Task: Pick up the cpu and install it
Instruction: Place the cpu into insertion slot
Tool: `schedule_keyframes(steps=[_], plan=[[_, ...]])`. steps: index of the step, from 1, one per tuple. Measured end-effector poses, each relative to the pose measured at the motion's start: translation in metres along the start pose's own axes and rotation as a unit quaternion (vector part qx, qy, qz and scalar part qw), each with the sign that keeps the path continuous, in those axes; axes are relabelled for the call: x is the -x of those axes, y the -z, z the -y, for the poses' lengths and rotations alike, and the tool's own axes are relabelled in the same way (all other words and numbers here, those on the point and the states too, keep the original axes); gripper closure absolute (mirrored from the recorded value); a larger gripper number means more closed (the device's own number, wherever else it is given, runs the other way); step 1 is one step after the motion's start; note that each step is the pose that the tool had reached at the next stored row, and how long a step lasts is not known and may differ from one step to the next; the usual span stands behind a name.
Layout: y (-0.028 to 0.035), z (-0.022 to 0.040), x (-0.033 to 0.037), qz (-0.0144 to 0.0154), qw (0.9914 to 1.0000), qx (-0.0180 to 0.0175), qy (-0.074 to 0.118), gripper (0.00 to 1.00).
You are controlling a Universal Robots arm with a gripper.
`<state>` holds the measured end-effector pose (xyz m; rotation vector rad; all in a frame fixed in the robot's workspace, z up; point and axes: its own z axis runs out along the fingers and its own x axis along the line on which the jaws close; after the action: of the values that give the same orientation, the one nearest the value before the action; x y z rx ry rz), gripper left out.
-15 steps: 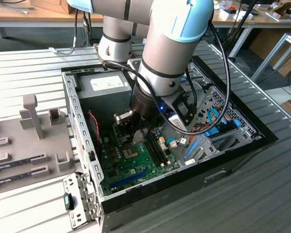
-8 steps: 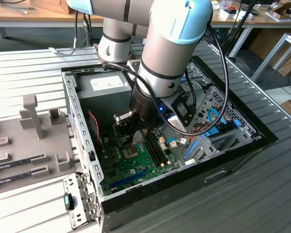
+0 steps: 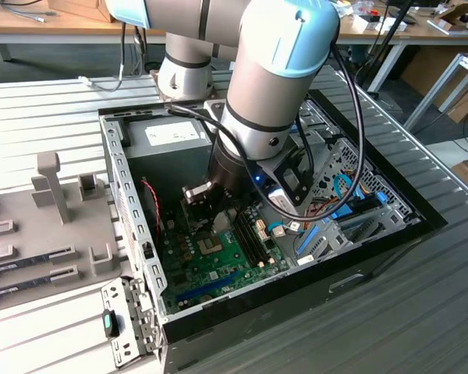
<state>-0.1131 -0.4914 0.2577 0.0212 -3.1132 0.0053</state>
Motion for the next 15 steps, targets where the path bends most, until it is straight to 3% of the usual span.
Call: schedule_keyframes(steps=[15], plan=[[-0.0097, 0.0, 0.0003, 0.0, 1.0, 0.0, 0.0, 0.53]])
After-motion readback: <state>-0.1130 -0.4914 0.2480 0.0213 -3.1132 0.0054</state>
